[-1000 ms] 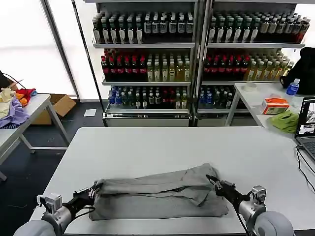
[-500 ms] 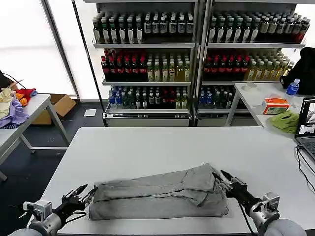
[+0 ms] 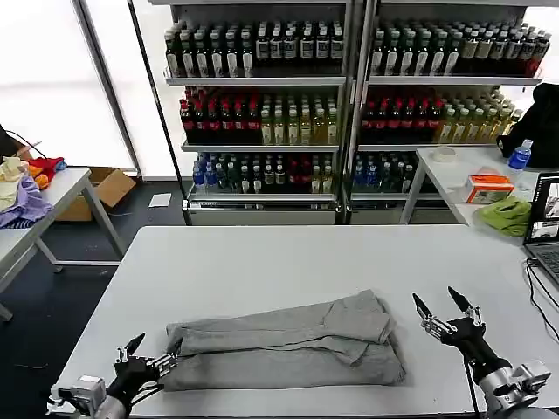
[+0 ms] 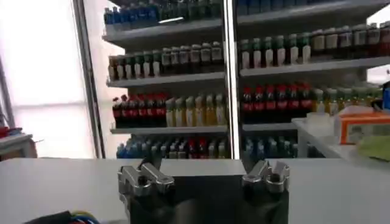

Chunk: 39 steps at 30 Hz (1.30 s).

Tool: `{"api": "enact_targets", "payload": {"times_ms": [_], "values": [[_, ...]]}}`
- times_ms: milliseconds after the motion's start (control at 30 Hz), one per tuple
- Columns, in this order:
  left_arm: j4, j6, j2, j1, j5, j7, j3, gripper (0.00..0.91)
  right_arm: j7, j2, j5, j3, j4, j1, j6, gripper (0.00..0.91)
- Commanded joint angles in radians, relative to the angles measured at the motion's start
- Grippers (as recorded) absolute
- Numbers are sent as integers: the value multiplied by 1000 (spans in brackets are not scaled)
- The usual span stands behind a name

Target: Fold and organize the clothes.

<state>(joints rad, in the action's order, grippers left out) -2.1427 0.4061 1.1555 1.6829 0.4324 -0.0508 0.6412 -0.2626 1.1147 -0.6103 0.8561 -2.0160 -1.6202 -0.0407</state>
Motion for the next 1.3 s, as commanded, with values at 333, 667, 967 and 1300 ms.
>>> {"api": "enact_targets", "payload": {"times_ms": [333,667,967,1300], "values": [[115,-86,143,-74,-176,-69,-136,584,-2,46,-28,35,-3,-38,54,907],[133,-91,162,-60,-170,-63,-133,10,6,44,-68,33,-5,-33,46,907],[136,-111,193,-51,-171,-77,-138,10,6,45,-68,26,-5,-28,46,907],[54,-103,127,-56,-116,-41,-28,10,9,42,-74,26,-4,-20,43,907]]}}
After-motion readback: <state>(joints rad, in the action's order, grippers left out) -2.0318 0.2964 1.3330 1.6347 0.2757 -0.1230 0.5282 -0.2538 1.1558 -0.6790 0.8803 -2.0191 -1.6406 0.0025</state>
